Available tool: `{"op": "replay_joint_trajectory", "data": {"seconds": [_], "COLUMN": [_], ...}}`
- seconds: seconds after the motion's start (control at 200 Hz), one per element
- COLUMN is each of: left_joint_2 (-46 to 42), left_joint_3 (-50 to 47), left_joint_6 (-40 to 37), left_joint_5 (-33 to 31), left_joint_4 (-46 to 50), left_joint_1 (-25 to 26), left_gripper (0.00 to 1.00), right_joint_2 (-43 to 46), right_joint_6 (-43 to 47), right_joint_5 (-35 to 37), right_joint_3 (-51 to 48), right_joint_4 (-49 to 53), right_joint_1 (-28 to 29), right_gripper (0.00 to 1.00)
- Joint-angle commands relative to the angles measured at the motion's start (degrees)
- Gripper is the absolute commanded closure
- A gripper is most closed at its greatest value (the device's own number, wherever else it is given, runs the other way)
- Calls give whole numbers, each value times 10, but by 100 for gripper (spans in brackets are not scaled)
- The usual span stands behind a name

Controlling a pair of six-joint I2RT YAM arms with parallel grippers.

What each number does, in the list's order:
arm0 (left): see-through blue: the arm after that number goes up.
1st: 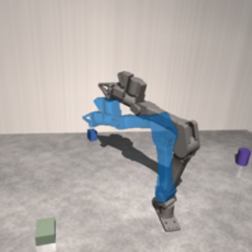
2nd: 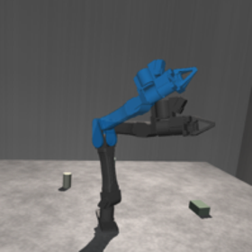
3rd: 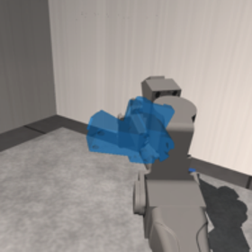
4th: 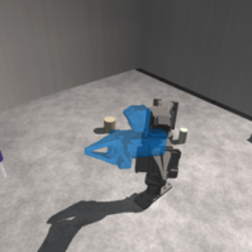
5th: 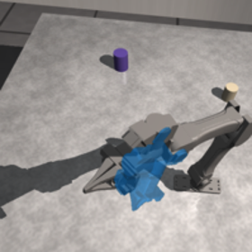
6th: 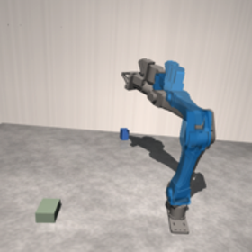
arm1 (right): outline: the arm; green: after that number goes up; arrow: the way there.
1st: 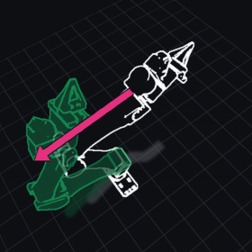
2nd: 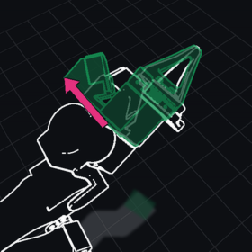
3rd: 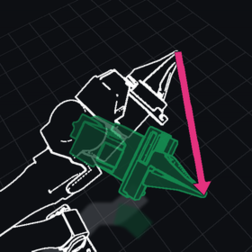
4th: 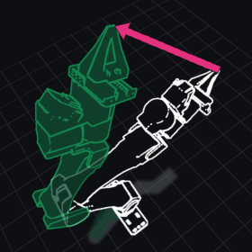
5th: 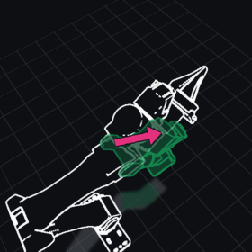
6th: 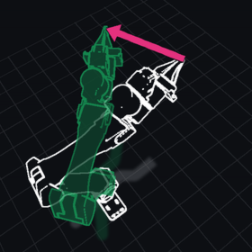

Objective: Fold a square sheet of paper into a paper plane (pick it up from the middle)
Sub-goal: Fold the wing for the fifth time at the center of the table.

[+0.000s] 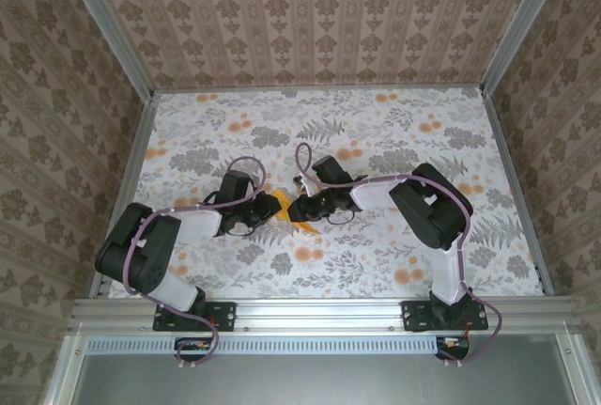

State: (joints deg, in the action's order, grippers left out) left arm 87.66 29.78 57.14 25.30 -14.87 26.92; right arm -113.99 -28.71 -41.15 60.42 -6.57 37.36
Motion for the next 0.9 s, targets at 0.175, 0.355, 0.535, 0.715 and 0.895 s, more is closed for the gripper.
{"op": "replay_joint_trajectory", "data": {"seconds": [0.175, 0.355, 0.535, 0.715, 0.895], "left_joint_2": [21, 26, 31, 35, 39], "left_joint_3": [33, 38, 41, 44, 47], "left_joint_6": [-18, -20, -19, -19, -18], "left_joint_5": [-8, -9, -10, -11, -10], "left_joint_4": [39, 50, 56, 65, 70], "left_joint_1": [-1, -1, -2, -2, -2], "left_gripper": [83, 83, 83, 84, 84], "right_joint_2": [45, 71, 72, 73, 72], "right_joint_6": [77, 116, 153, 185, 217], "right_joint_5": [42, 80, 99, 146, 204], "right_joint_3": [-4, -14, -20, -21, -32], "right_joint_4": [70, 96, 111, 112, 100], "right_joint_1": [2, 3, 15, 36, 48], "right_gripper": [65, 61, 62, 65, 72]}}
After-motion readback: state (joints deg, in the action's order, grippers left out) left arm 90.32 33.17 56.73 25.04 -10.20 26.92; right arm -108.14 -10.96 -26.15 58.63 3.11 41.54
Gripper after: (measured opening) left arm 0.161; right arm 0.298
